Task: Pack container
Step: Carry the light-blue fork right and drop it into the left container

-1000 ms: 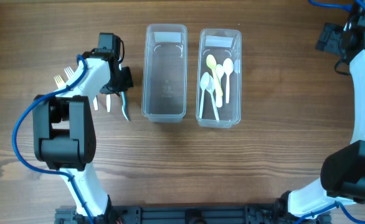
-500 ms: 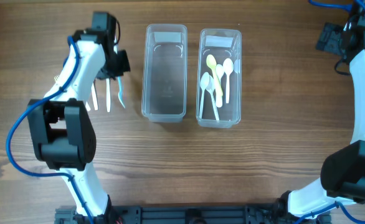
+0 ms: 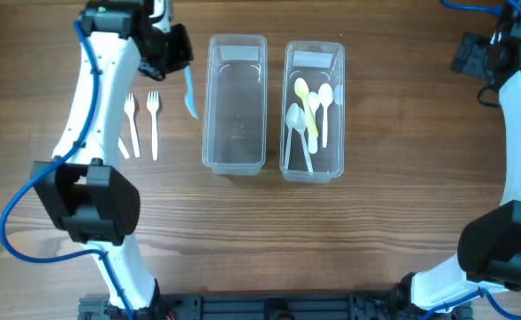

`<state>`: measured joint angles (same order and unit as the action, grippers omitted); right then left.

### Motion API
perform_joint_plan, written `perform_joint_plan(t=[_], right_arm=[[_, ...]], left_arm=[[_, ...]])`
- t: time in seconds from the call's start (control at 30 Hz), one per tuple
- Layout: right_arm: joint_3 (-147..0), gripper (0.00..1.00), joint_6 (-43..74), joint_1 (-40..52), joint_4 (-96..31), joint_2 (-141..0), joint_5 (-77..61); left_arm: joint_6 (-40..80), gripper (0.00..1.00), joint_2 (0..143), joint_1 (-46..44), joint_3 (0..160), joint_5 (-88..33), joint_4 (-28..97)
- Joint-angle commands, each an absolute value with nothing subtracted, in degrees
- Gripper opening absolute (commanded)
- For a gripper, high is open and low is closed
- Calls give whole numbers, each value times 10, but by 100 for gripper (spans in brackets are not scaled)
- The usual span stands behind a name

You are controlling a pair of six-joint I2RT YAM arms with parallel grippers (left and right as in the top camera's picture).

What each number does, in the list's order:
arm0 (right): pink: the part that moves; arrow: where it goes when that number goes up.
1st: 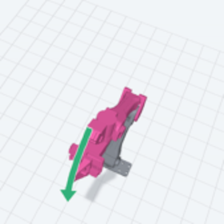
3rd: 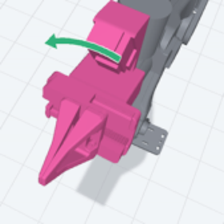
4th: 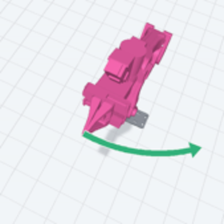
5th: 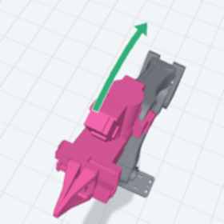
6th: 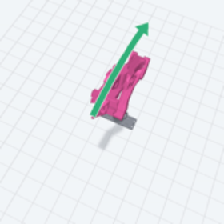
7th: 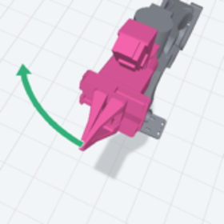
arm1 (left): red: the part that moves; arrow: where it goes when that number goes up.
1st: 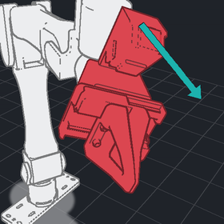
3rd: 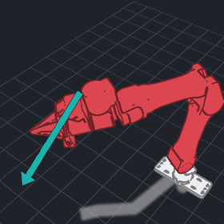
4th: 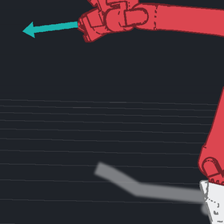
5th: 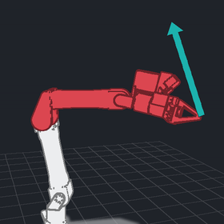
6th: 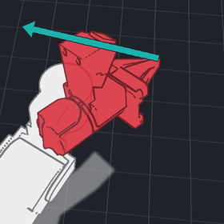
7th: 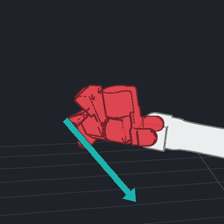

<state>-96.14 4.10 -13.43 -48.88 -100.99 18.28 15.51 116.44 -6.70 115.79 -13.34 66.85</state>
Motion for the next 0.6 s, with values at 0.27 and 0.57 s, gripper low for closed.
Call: perform_joint_plan(t=[0.27, 0.57], right_arm=[[-966, 100, 45, -131, -489, -1015, 192], [-966, 100, 45, -131, -489, -1015, 192]], left_arm=[[172, 5, 1160, -181, 1166, -79, 620], [172, 28, 1179, -196, 1163, -57, 622]])
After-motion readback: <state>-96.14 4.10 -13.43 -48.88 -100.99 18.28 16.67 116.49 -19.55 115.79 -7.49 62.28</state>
